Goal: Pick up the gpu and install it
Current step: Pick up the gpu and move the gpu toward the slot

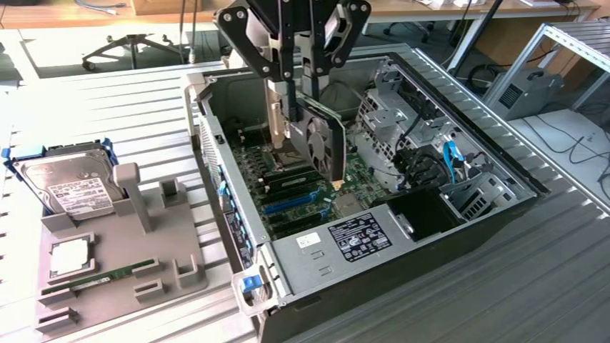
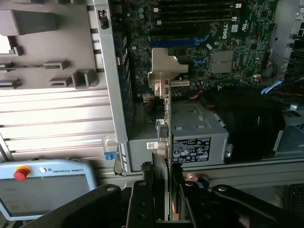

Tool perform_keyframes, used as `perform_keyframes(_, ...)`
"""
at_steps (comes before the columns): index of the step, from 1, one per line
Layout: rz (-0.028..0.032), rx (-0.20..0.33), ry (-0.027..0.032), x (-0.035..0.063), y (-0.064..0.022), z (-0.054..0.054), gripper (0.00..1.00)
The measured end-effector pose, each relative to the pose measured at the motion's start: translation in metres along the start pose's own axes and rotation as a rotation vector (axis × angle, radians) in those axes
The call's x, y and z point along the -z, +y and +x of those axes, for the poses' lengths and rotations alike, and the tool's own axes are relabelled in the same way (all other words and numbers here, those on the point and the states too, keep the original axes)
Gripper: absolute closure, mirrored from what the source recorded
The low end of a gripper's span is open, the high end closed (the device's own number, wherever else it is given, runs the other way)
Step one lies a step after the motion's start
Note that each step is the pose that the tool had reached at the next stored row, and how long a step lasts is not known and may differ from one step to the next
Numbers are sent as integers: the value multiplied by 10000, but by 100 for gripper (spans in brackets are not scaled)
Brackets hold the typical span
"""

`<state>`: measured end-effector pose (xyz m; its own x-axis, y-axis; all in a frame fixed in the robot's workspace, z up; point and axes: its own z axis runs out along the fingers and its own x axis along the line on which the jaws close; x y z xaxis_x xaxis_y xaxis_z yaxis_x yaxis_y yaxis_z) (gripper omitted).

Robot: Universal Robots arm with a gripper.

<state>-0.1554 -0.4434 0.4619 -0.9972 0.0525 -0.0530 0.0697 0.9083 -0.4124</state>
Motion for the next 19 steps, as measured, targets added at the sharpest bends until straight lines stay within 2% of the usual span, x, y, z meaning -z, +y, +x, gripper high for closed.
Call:
perform_keyframes(10, 185, 5, -12, -5, 7, -88, 74)
perform_keyframes(19, 258, 7, -18, -16, 17, -166, 74)
